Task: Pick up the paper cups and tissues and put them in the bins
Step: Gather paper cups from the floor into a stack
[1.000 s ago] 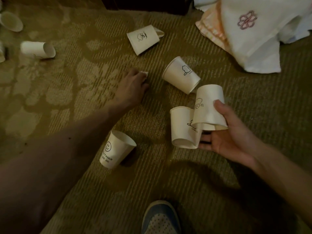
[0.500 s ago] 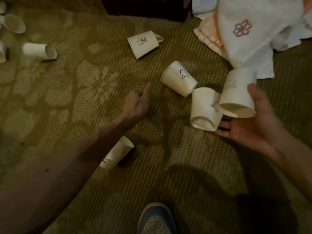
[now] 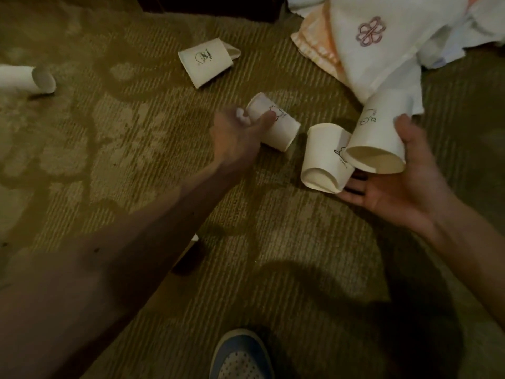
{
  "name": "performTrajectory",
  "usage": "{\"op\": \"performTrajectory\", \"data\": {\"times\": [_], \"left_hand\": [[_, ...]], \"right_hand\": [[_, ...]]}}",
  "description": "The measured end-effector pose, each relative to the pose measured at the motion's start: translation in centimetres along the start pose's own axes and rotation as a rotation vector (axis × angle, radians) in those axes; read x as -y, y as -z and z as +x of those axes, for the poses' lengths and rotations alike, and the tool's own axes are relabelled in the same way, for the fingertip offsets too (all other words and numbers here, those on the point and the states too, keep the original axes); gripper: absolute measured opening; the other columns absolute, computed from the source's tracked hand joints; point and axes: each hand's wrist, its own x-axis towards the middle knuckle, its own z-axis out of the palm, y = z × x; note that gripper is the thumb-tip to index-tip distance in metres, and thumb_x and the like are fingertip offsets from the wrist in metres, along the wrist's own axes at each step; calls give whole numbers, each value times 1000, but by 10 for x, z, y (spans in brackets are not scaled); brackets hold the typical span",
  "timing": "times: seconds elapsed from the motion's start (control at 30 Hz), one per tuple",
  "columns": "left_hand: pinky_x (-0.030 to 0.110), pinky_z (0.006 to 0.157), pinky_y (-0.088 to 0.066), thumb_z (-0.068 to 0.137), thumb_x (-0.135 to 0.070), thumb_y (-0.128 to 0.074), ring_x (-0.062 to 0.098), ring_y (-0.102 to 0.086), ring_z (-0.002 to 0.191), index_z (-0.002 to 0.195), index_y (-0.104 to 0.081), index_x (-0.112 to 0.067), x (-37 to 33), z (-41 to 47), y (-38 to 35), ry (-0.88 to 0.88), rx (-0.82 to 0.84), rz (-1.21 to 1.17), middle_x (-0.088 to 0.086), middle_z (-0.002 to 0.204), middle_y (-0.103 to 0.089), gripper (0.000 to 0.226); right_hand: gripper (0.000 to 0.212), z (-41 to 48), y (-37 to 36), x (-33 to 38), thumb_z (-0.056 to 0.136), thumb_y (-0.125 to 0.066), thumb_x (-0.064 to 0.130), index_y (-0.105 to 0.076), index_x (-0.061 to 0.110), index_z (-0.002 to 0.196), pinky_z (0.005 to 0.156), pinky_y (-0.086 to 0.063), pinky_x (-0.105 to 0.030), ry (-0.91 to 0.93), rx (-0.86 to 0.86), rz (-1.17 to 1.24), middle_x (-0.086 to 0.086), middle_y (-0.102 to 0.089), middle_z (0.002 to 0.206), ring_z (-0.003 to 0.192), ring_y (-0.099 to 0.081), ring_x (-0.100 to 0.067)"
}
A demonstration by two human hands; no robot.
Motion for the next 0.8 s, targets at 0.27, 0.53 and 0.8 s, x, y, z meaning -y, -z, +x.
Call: {"op": "performTrajectory", "data": {"times": [0.27, 0.53, 0.8], "left_hand": [[22, 49, -48, 82, -20, -71, 5, -57, 55, 62, -53, -21, -4, -12, 6, -69, 221, -9, -12, 55, -55, 27], [37, 61, -59, 81, -69, -55, 14, -71, 78, 104, -60, -18, -1, -41, -5, -32, 619, 213, 2, 95, -70, 55], [27, 64, -59, 79, -64, -63, 2, -71, 85, 121, -50, -27, -1, -56, -27, 129, 639, 82, -7, 106, -68, 57]], "right_hand": [[76, 2, 10, -4, 78, -55, 67, -52, 18, 136, 106, -41, -55, 13, 41, 25, -14, -62, 132, 120, -60, -34], [86, 3, 12, -14, 62, -76, 60, -53, 17, 134, 102, -44, -56, -58, 236, 0, -17, -60, 133, 125, -55, -39], [71, -12, 23, -23, 70, -69, 61, -65, 16, 124, 103, -41, -60, -97, 286, 118, -19, -58, 135, 128, -51, -41]]}}
